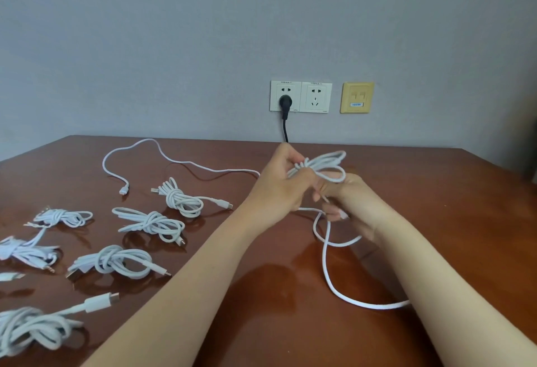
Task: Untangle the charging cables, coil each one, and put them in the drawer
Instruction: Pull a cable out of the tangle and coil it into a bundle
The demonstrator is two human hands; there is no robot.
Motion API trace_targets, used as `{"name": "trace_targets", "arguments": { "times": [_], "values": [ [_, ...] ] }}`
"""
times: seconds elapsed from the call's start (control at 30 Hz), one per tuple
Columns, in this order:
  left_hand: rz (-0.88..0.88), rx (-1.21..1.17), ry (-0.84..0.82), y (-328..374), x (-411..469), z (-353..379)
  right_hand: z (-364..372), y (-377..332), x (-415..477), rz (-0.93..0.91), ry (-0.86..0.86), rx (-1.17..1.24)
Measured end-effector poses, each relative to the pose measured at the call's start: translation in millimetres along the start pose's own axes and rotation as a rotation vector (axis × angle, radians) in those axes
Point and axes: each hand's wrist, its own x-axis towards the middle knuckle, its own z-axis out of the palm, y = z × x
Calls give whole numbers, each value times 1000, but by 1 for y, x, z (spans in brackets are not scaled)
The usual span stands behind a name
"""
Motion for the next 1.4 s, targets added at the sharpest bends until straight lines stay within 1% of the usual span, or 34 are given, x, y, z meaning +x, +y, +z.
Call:
{"name": "trace_targets", "arguments": {
  "times": [0.1,0.2,0.23,0.33,0.37,0.43,0.53,0.6,0.67,0.7,0.8,0.87,0.93,1.0,1.1,1.3,1.33,1.4],
  "values": [
    [35,74,112,-2,3,-8,11,-1,-3,-78,-34,-201],
    [62,160,182,-4,5,-15,20,-10,-6,-210,74,-411],
    [68,182,193,-5,5,-17,21,-12,-8,-264,115,-547],
    [67,311,191,-8,5,-21,27,-10,-15,-437,195,-1167],
    [59,355,185,-10,6,-22,31,-9,-17,-520,222,-1267],
    [33,390,183,-11,6,-26,35,-9,-20,-686,246,-1331],
    [-14,386,160,-14,9,-29,32,-6,-15,-846,317,-1309],
    [-44,359,124,-18,10,-28,28,-4,-11,-834,302,-1267],
    [-57,329,92,-21,10,-28,27,-4,-9,-776,312,-1168],
    [-61,353,67,-22,9,-28,26,-4,-9,-727,319,-1121],
    [-75,546,-77,-20,5,-25,19,-5,-5,-649,367,-1098],
    [-58,617,-175,-19,2,-19,15,-7,-5,-603,321,-1075],
    [-43,637,-227,-16,1,-17,13,-6,-6,-507,234,-1005],
    [-33,650,-255,-14,-1,-17,12,-5,-5,-441,218,-944],
    [-10,653,-287,-9,-4,-13,7,-4,-2,-421,252,-870],
    [38,631,-263,-5,-7,-9,5,-7,1,-384,329,-764],
    [35,628,-262,-5,-7,-8,4,-8,1,-354,338,-720],
    [16,619,-248,-5,-7,-7,0,-10,0,-274,330,-524]
  ]
}}
